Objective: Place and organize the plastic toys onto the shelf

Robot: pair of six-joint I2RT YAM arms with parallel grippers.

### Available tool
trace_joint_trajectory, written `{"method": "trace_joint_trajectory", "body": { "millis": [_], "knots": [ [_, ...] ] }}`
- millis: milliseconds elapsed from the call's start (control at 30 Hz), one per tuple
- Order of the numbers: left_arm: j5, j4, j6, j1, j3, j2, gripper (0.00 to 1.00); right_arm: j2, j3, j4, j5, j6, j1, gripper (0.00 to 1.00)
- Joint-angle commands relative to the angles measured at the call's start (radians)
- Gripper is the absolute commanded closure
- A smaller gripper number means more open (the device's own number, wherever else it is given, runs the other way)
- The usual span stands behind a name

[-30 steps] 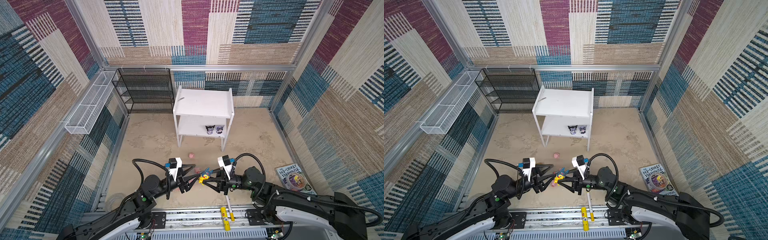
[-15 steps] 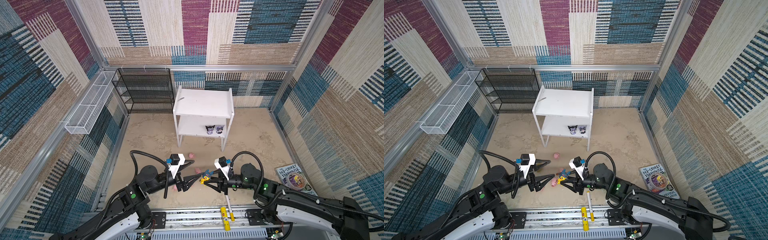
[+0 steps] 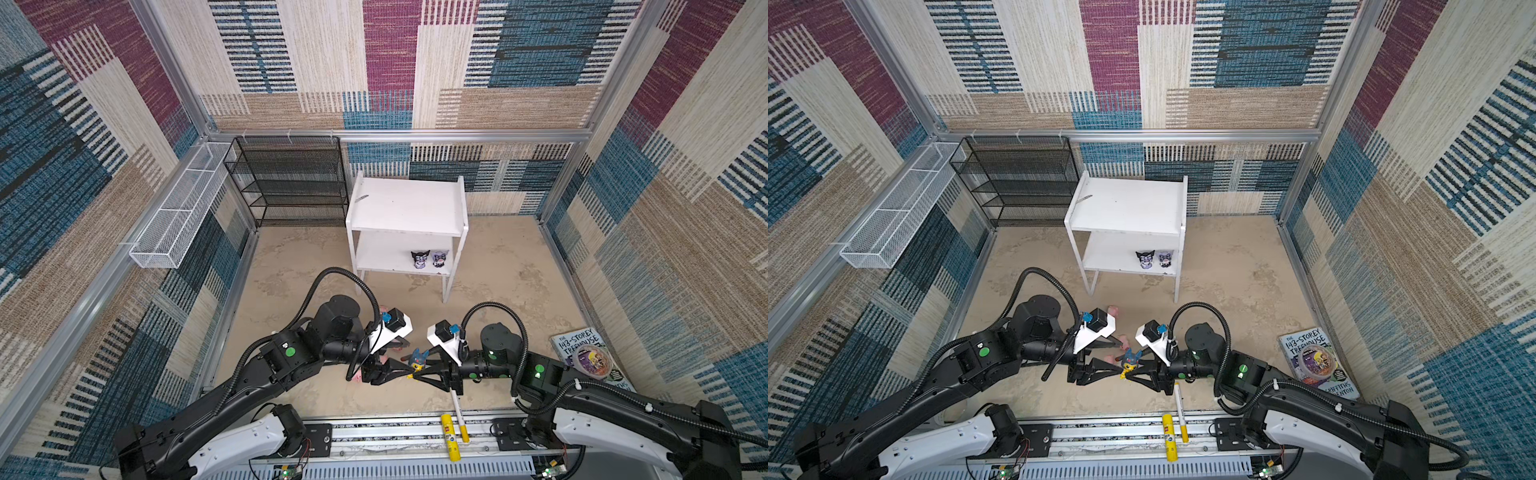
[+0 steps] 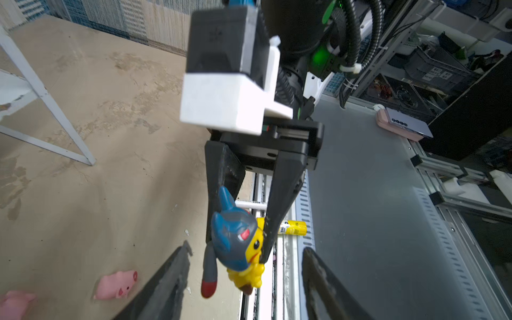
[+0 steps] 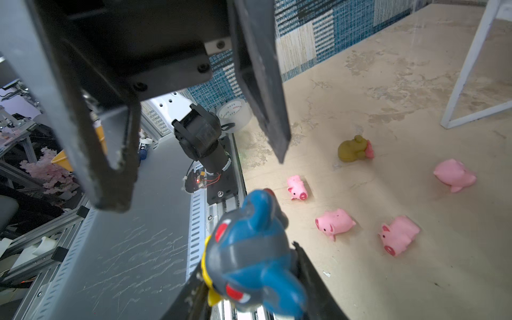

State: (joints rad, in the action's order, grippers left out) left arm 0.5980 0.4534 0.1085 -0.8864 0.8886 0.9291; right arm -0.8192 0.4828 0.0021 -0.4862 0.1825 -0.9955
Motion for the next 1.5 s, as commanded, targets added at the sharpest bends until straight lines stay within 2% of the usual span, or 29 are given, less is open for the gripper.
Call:
{"method": "trace_joint_trajectory", "body": {
  "millis": [0, 133, 333, 600, 667, 833, 933, 1267, 1467],
  "knots": [
    [0.065, 0.042, 0.038, 0.000, 0.011, 0.021, 0.35, 0.005, 0.016, 0.010, -0.037, -0.018, 0.001, 0.71],
    [0.095, 0.027, 0.021, -0.004, 0.015, 0.048, 0.38, -0.006, 0.031, 0.002, -0.043, -0.030, 0.001, 0.71],
    [0.112, -0.043, -0.009, -0.010, 0.000, 0.069, 0.50, -0.038, 0.043, 0.017, -0.061, -0.037, 0.001, 0.71],
    [0.136, -0.023, -0.004, -0.019, 0.014, 0.120, 0.52, -0.046, 0.048, 0.041, -0.068, -0.035, 0.000, 0.72],
    [0.129, -0.007, 0.005, -0.020, 0.020, 0.124, 0.56, -0.043, 0.049, 0.040, -0.069, -0.035, 0.000, 0.72],
    [0.121, -0.002, 0.010, -0.020, 0.023, 0.127, 0.76, -0.042, 0.046, 0.041, -0.069, -0.037, 0.000, 0.72],
    [0.127, -0.002, 0.011, -0.019, 0.023, 0.131, 0.82, -0.040, 0.042, 0.049, -0.063, -0.032, 0.001, 0.72],
    [0.119, -0.005, 0.010, -0.019, 0.019, 0.123, 0.92, -0.038, 0.029, 0.077, -0.050, -0.014, 0.000, 0.70],
    [0.095, -0.039, 0.001, -0.020, 0.002, 0.099, 0.94, -0.042, 0.021, 0.094, -0.060, -0.003, 0.000, 0.61]
  ]
}}
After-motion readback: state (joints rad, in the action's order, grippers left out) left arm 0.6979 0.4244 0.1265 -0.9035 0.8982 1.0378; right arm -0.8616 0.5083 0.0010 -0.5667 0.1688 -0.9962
